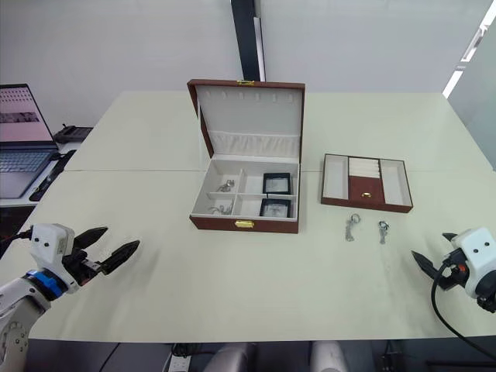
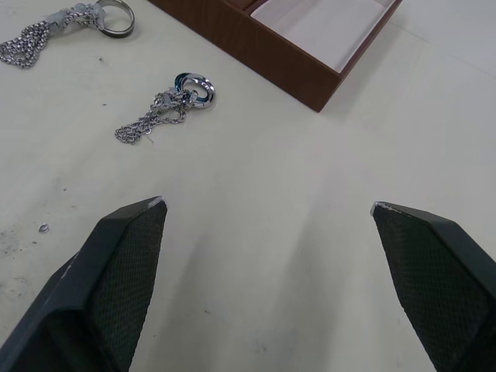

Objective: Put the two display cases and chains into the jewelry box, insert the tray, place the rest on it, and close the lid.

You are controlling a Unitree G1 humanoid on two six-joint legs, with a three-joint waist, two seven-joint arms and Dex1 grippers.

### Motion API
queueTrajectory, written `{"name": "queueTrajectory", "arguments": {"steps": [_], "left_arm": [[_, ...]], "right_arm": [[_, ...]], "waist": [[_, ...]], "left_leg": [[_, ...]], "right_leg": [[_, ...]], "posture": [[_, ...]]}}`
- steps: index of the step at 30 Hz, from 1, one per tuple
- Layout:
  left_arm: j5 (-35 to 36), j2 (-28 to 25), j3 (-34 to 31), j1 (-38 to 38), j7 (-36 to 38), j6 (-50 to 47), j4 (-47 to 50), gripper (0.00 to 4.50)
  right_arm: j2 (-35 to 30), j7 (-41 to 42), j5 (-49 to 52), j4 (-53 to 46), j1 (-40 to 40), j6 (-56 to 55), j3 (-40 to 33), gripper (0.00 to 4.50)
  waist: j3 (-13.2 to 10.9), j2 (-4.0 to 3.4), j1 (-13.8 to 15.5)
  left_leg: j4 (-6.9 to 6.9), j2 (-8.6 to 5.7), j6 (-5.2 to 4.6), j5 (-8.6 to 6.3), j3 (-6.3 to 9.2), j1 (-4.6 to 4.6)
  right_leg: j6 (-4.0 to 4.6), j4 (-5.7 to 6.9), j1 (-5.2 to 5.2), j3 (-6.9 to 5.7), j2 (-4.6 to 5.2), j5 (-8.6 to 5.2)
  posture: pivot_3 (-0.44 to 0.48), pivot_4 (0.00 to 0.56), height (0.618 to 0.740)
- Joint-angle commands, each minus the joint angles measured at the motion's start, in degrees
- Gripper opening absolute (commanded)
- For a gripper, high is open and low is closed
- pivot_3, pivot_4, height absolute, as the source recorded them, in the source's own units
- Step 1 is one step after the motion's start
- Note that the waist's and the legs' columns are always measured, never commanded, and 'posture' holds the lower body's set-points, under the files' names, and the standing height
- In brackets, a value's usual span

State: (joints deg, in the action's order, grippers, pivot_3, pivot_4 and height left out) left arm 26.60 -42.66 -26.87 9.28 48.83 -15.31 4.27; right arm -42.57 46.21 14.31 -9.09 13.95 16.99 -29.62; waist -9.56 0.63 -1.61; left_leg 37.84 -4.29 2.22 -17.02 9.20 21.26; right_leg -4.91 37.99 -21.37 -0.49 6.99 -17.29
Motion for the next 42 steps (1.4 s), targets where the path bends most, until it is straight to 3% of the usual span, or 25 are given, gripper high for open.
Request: {"name": "queueTrajectory", "arguments": {"steps": [1, 10, 20, 24, 32, 42], "left_arm": [[1.3, -3.1, 2.1, -1.9, 5.2, 1.5, 6.7, 4.50], [9.6, -4.8, 13.1, -14.9, 11.5, -8.5, 16.6, 4.50], [16.1, -3.1, 19.9, -24.8, 14.3, -14.4, 21.4, 4.50], [16.7, -2.2, 20.4, -26.2, 14.1, -14.7, 21.8, 4.50], [16.6, -0.5, 21.5, -27.9, 14.1, -14.6, 21.7, 4.50], [15.7, 0.4, 22.8, -28.0, 14.1, -14.0, 21.9, 4.50]], "right_arm": [[-2.2, 0.2, 1.1, -2.8, -1.6, -0.2, -0.8, 4.48], [-9.4, 3.3, 0.0, -0.8, -10.2, 0.9, 4.9, 4.48], [-15.3, 7.3, -7.2, 14.1, -27.1, -2.7, 19.3, 4.48], [-15.4, 7.4, -10.7, 17.9, -31.7, -4.1, 23.7, 3.60], [-13.3, 6.9, -16.7, 27.8, -39.8, -7.0, 30.9, 3.60], [-8.9, 4.1, -19.0, 32.8, -42.9, -7.8, 32.5, 3.60]], "waist": [[0.0, -0.01, 0.0], [0.0, -0.04, -0.3], [0.0, -0.04, -0.2], [0.0, -0.04, -0.2], [0.0, -0.04, -0.2], [0.0, -0.04, -0.2]], "left_leg": [[0.01, 0.01, -0.01, 0.00, 0.00, 0.00], [0.01, -0.02, -0.01, 0.00, -0.07, -0.04], [0.03, -0.02, 0.00, 0.00, -0.13, -0.06], [0.03, -0.03, 0.00, 0.00, -0.16, -0.03], [0.05, -0.03, 0.01, 0.01, -0.16, -0.02], [0.05, -0.02, 0.02, 0.01, -0.15, 0.00]], "right_leg": [[0.00, 0.00, 0.02, 0.01, 0.02, 0.00], [0.00, 0.00, 0.04, 0.01, -0.01, 0.00], [0.00, -0.01, 0.05, 0.02, -0.07, 0.00], [0.00, -0.01, 0.03, 0.04, -0.06, 0.00], [0.00, -0.02, 0.02, 0.03, -0.07, 0.00], [0.00, -0.02, -0.03, 0.05, -0.07, 0.00]], "posture": [[0.000, 0.150, 0.740], [0.000, 0.150, 0.740], [0.000, 0.150, 0.740], [0.000, 0.150, 0.740], [0.000, 0.150, 0.740], [0.000, 0.150, 0.740]]}}
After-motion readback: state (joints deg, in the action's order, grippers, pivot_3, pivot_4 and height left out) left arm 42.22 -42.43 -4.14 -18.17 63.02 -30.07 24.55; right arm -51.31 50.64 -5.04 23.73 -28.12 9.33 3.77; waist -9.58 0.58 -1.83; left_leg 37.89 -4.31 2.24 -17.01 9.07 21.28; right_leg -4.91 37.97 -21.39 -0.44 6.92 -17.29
